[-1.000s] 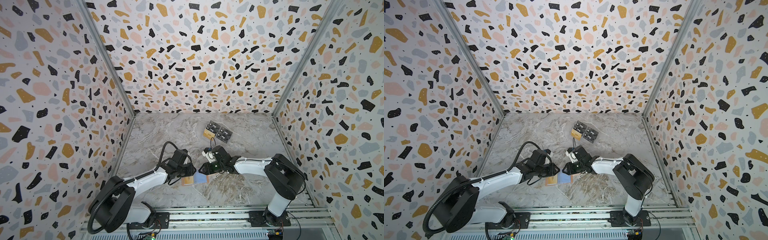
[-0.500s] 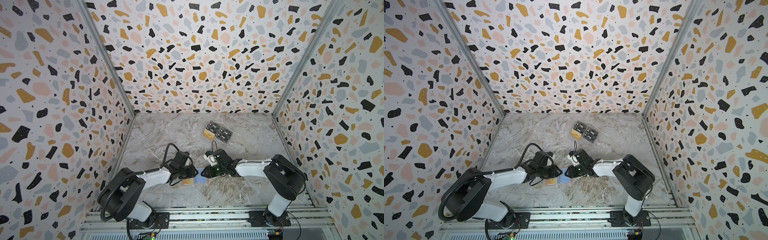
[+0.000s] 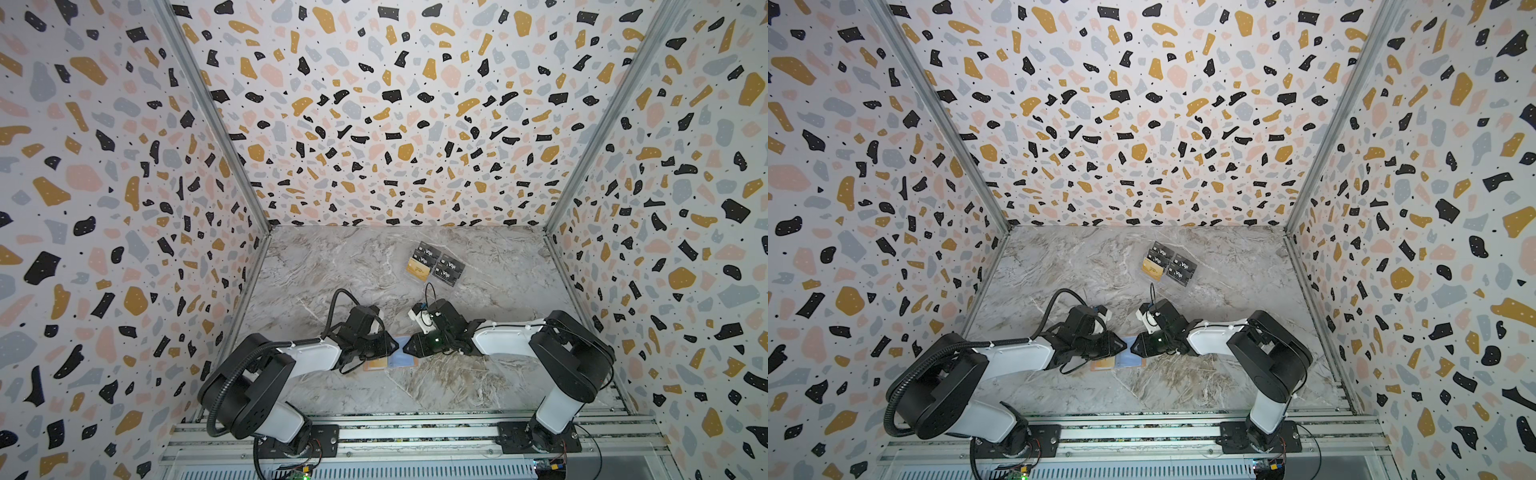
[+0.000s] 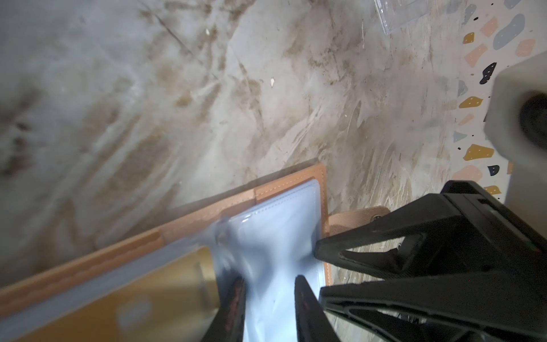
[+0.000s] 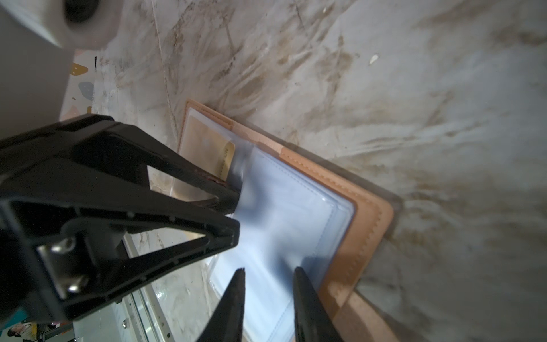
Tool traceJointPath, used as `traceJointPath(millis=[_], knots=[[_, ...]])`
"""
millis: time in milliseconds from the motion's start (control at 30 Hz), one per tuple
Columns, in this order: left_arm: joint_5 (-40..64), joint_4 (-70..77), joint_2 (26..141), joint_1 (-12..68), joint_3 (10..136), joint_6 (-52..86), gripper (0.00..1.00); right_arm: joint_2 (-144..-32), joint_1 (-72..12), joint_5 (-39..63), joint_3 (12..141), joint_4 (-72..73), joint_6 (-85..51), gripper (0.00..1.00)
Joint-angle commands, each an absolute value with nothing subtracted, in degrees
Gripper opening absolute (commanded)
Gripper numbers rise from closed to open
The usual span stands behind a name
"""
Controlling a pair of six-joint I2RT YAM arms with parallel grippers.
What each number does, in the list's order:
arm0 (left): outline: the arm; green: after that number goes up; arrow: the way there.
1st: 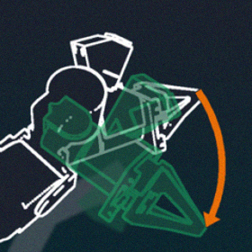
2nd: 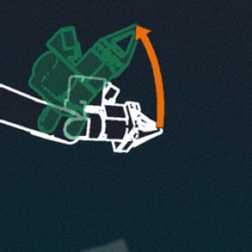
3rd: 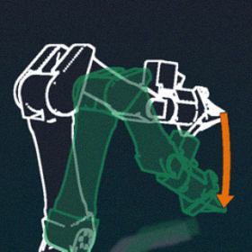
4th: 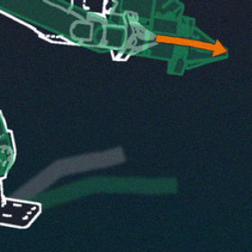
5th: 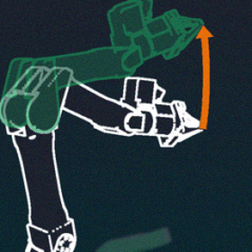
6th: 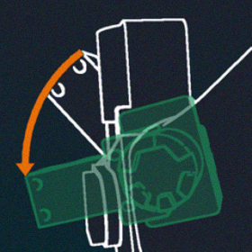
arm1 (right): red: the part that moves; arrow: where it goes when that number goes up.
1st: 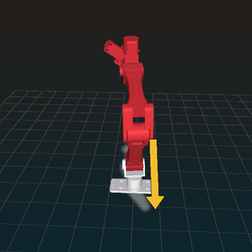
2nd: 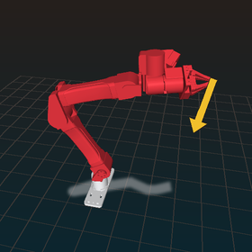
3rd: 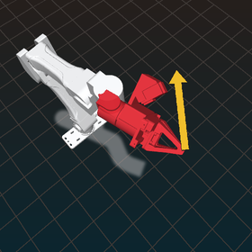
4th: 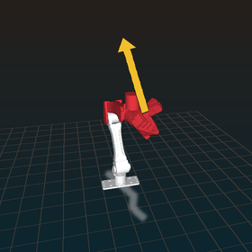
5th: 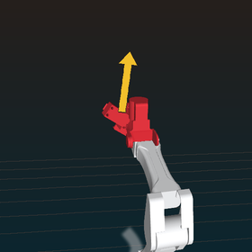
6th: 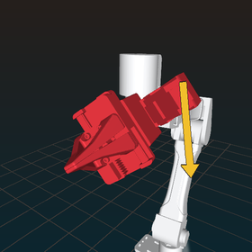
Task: Insert credit cards into a card holder
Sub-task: Flip over the card slot on the card holder.
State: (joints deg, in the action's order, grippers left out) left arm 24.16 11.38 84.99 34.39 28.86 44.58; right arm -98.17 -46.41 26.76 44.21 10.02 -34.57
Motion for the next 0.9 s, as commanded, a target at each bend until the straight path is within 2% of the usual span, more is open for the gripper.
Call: traceJointPath(millis=[0, 567, 867], knots=[[26.8, 14.0, 85.4, 34.6, 27.8, 46.2, 0.31, -97.6, -46.8, 25.4, 42.6, 6.0, -34.8, 0.3], [29.6, 21.5, 86.5, 34.5, 26.3, 49.1, 0.3, -96.9, -46.8, 25.3, 41.9, 7.3, -35.4, 0.29], [28.9, 22.4, 86.8, 34.5, 25.1, 50.0, 0.26, -95.4, -46.8, 24.9, 42.1, 8.0, -36.0, 0.29]])
